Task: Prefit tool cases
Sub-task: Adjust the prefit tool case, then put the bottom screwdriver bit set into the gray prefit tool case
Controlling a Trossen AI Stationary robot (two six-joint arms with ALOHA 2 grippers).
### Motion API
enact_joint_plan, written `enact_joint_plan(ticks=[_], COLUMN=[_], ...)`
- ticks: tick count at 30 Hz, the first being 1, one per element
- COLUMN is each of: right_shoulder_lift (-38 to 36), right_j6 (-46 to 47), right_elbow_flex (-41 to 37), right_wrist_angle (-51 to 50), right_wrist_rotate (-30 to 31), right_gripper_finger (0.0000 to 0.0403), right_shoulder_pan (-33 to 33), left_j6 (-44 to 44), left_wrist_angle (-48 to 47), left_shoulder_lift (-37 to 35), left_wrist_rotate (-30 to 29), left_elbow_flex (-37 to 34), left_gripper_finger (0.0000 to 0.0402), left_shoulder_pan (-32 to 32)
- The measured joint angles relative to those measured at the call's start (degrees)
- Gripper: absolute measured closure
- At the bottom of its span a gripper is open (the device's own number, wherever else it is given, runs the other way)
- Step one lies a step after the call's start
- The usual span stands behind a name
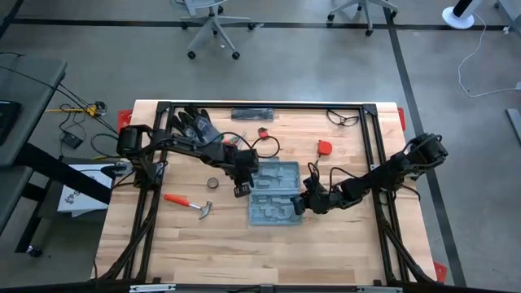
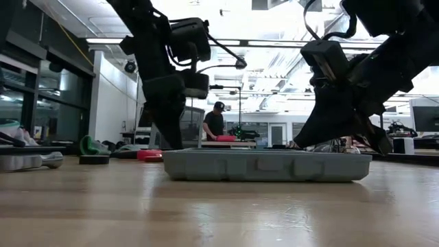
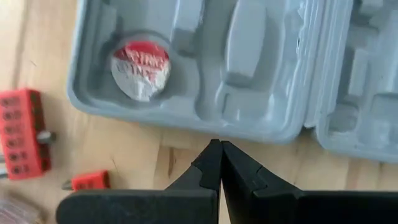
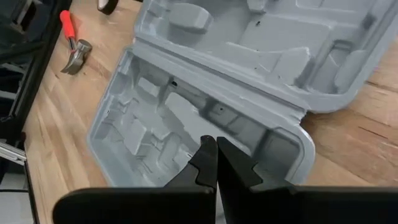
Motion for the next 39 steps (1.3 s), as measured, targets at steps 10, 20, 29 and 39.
enact_joint_plan(ticks=[10,20,29,39], right_shoulder_lift=[-5.8,-8.0,-8.0,-8.0], right_j6=[-5.4,-11.5,-11.4,-11.2], right_elbow_flex=[0.0,0.0,0.0,0.0], right_wrist_angle=[-0.5,-2.6,-6.7,-9.3], right_wrist_rotate=[4.2,2.0,-0.3,-0.5], right_gripper_finger=[0.0403,0.0403,0.0402,0.0402], right_shoulder_pan=[0.0,-3.2,-3.2,-3.2], left_j6=[3.8,5.4,12.8,15.5], left_wrist_angle=[-7.5,-7.9,-8.0,-8.3], left_shoulder_lift=[-7.5,-10.0,-6.8,-0.5], left_wrist_rotate=[-2.0,-7.6,1.9,2.5], left_elbow_flex=[0.0,0.0,0.0,-0.1], left_gripper_finger=[0.0402,0.0372,0.0257,0.0208], left_shoulder_pan=[0.7,7.9,11.5,11.6])
